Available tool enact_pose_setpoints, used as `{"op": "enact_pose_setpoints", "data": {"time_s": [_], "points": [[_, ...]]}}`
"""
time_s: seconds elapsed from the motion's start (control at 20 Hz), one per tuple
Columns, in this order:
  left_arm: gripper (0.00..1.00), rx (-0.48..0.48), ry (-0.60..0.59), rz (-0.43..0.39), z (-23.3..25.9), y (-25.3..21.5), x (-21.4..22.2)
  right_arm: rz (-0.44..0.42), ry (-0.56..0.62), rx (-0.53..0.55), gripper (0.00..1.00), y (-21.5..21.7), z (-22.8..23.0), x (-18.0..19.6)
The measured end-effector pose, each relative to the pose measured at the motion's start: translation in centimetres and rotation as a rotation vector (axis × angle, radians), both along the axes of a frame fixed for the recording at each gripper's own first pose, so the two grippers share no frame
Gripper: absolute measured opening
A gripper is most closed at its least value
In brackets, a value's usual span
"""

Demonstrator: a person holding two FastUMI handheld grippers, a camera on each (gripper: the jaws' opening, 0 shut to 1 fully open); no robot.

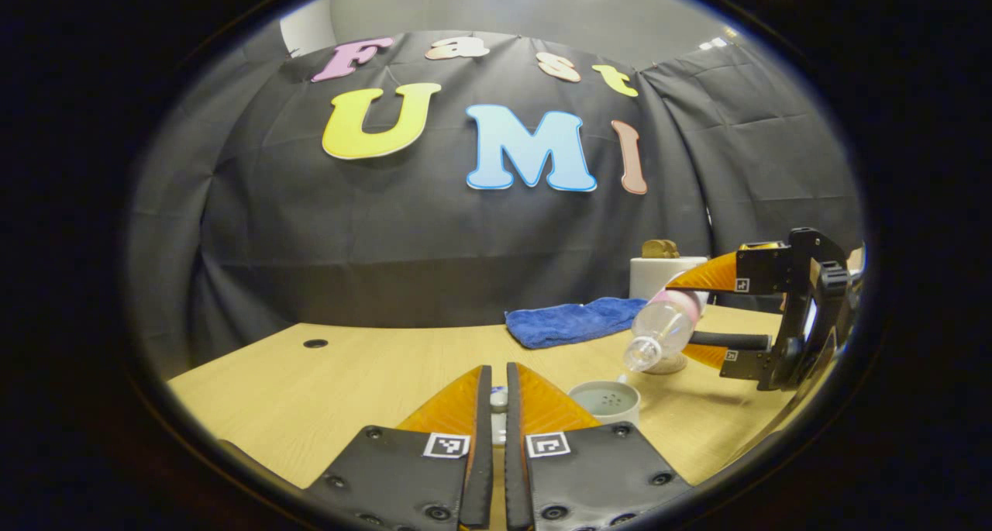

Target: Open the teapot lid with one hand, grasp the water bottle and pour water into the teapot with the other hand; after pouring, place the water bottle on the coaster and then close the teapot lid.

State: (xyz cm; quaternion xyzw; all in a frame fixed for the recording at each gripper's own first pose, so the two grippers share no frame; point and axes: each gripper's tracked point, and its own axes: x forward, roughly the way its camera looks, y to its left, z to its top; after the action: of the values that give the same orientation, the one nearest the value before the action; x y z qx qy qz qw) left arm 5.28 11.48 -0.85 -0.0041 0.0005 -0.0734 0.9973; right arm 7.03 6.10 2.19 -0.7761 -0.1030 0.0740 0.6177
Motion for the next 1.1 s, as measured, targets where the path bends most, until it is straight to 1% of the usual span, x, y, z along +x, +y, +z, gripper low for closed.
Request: {"op": "enact_pose_setpoints", "data": {"time_s": [0.1,0.2,0.35,0.65,0.75,0.95,1.1], "points": [[0.14,0.0,0.001,0.001,0.0,0.0,0.1,0.024,-0.034,-0.068,0.74,0.4,0.2,0.0],[0.13,0.0,0.001,0.001,0.0,-0.1,0.1,0.042,-0.043,-0.112,0.74,0.8,0.0,0.0],[0.14,0.0,0.001,0.002,-0.1,0.0,0.0,0.048,-0.048,-0.126,0.74,1.1,0.1,0.1],[0.13,0.0,0.002,0.004,-0.1,0.0,0.0,0.064,-0.113,-0.16,0.74,1.9,1.7,0.3],[0.13,0.0,0.002,0.004,-0.1,0.0,0.0,0.072,-0.117,-0.168,0.74,2.2,1.8,0.5],[0.13,0.0,0.002,0.005,-0.1,0.1,0.1,0.1,-0.171,-0.235,0.74,2.8,2.4,0.4],[0.13,0.0,0.002,0.006,-0.1,0.1,0.0,0.108,-0.185,-0.259,0.74,3.0,2.4,0.4]]}}
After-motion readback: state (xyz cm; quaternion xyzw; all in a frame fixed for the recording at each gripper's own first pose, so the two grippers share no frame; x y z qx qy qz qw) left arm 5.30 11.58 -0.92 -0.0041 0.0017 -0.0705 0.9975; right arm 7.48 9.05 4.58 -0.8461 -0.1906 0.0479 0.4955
